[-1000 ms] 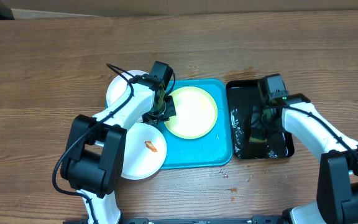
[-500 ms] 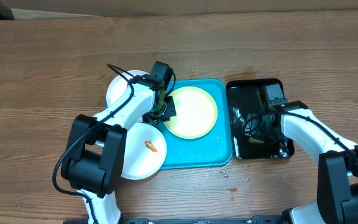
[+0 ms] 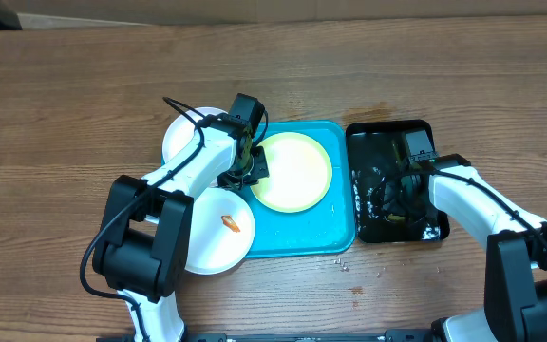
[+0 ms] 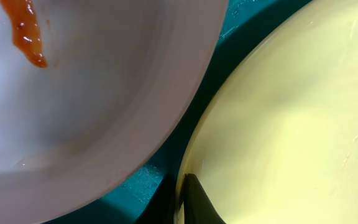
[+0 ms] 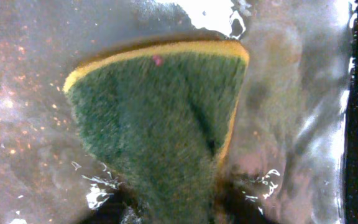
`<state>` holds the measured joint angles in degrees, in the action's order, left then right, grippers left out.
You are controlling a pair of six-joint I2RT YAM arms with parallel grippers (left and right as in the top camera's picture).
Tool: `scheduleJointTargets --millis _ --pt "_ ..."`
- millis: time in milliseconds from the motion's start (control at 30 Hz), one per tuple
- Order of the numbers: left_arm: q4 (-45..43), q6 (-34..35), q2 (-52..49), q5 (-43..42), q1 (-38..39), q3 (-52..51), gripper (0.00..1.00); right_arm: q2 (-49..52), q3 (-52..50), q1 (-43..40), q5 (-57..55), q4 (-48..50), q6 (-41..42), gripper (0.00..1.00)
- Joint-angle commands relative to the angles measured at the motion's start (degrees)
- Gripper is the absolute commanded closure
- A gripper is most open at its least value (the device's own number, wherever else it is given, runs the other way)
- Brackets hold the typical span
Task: Clean dirty plates on tray and stack at the side
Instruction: 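Return the sponge to the black tray with the right gripper, then lift the yellow plate with the left gripper and carry it leftward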
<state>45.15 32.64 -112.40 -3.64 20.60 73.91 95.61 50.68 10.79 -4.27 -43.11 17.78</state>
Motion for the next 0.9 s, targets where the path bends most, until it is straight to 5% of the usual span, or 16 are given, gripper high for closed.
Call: scheduleJointTargets --millis 0,67,300,867 --pt "0.4 -1.0 -0.7 1.0 0.0 -0.3 0.96 -0.9 0.8 0.0 -0.2 0.5 0.0 0.89" --pt "1.7 -1.5 -0.2 1.1 0.0 0.7 0.96 -0.9 3.6 -0.7 -0.3 -1.6 0.0 0.56" --pt "2.7 -4.1 5.9 2.4 1.0 3.4 0.96 -0.9 11.5 -1.4 -0.2 -8.5 0.0 0.00" --pt "6.5 -4.1 21.2 29.8 11.5 3.5 0.96 -0.9 13.9 -8.2 -2.6 -4.0 2.7 0.00"
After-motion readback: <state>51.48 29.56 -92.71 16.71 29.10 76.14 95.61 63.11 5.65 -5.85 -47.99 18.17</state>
